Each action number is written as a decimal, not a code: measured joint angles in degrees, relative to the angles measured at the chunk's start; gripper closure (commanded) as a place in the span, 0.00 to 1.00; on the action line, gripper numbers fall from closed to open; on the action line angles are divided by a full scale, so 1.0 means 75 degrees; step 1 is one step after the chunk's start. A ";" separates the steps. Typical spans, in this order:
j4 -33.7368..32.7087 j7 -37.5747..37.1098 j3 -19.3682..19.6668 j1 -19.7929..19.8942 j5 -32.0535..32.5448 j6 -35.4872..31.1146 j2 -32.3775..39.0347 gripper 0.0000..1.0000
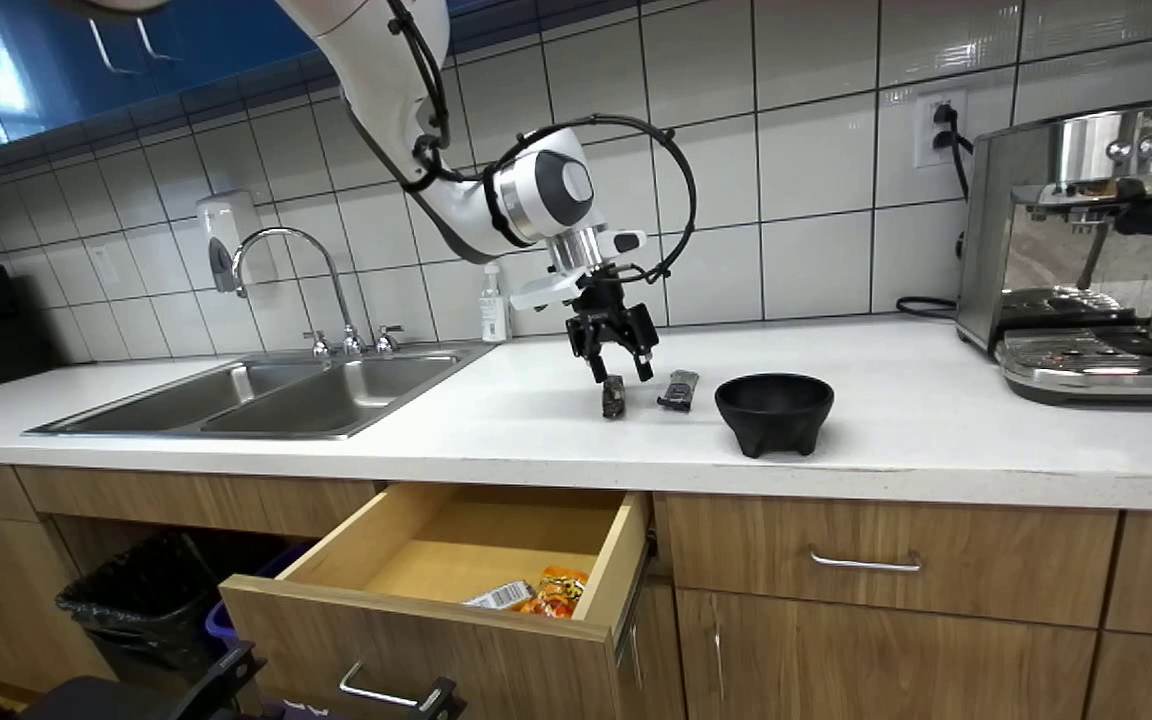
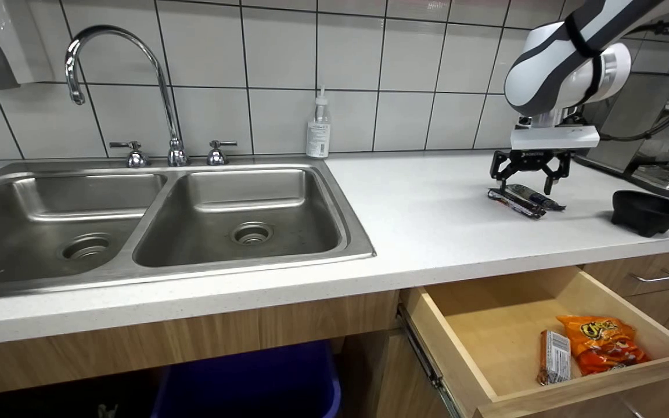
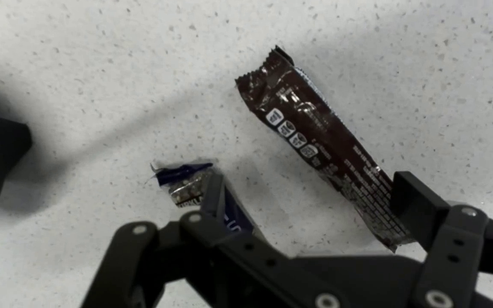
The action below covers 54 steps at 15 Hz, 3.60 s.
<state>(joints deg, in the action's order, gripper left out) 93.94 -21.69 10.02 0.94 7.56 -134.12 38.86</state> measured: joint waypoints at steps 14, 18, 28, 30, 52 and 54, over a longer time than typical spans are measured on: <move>-0.0019 0.0651 -0.0035 -0.0005 0.0001 0.0040 0.0101 0.00; -0.0077 0.0688 -0.0055 -0.0006 0.0001 0.0081 0.0176 0.00; -0.0402 0.0702 -0.0082 -0.0006 -0.0030 0.0268 0.0388 0.00; -0.0457 0.0764 -0.0092 0.0001 -0.0139 0.0297 0.0417 0.00; -0.1116 0.1129 -0.0261 0.0261 -0.0728 0.0873 0.0752 0.96; -0.1126 0.1129 -0.0263 0.0261 -0.0729 0.0873 0.0752 0.94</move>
<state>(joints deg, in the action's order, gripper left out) 85.49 -13.22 8.05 2.90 2.10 -127.58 44.50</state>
